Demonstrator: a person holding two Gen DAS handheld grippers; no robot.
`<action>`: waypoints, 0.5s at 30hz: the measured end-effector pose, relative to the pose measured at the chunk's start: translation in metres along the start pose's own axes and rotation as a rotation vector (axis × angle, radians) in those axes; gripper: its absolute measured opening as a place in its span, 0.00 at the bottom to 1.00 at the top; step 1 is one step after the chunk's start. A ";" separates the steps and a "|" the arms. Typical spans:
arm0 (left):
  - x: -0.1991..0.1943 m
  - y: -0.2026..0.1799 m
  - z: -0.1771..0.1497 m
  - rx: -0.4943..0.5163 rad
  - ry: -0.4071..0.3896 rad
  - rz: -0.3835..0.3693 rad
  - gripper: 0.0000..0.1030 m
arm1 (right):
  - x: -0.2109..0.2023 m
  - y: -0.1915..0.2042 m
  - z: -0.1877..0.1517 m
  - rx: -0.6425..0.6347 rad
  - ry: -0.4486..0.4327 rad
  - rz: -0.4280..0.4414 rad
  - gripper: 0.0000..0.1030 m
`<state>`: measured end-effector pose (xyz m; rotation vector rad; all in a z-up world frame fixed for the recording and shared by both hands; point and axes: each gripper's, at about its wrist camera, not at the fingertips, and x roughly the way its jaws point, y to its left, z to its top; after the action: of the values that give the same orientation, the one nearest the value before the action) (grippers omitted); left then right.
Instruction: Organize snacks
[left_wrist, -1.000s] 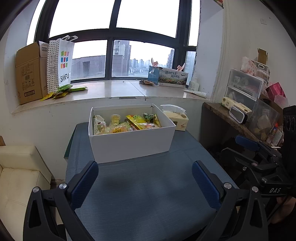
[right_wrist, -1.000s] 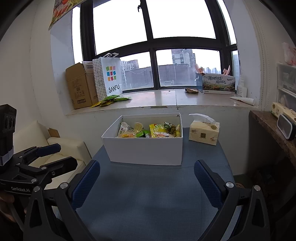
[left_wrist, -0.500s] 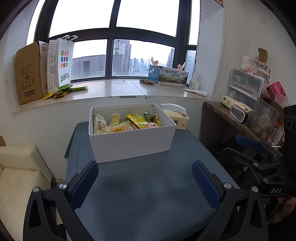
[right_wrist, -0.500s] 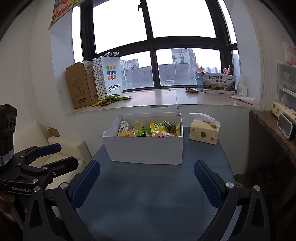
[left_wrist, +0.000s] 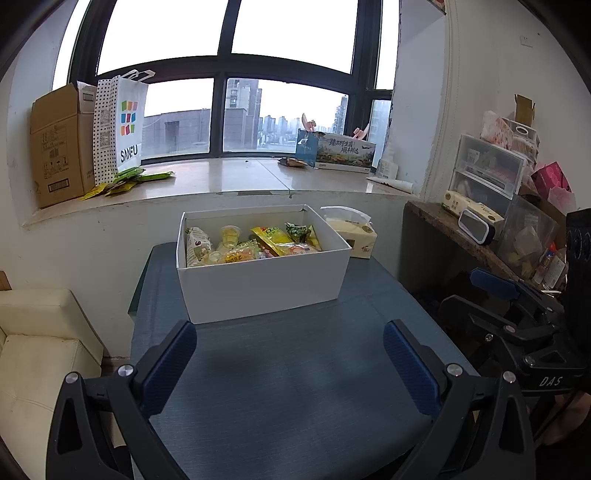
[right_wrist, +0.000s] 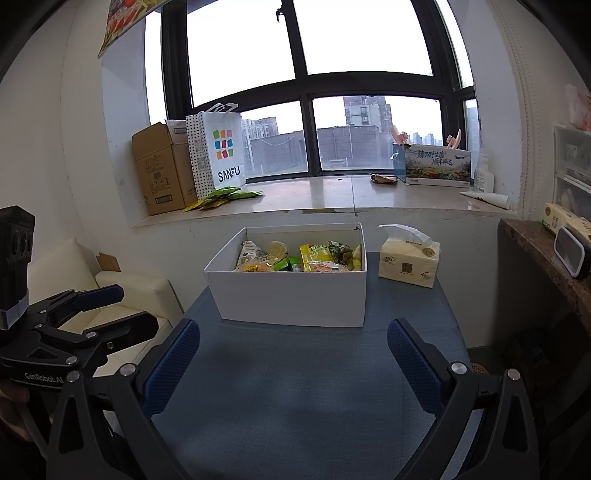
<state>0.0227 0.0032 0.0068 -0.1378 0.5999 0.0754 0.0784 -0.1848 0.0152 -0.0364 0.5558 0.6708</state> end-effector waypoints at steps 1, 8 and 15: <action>0.000 0.000 0.000 0.000 -0.001 0.000 1.00 | 0.000 0.000 0.000 0.000 -0.001 0.001 1.00; 0.000 0.002 0.001 -0.003 -0.003 0.006 1.00 | -0.001 0.000 0.000 -0.003 0.000 0.001 1.00; 0.000 0.001 0.001 -0.002 -0.002 0.008 1.00 | -0.002 0.001 0.000 -0.005 -0.002 0.002 1.00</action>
<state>0.0228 0.0047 0.0073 -0.1369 0.5984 0.0839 0.0766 -0.1851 0.0158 -0.0398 0.5521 0.6736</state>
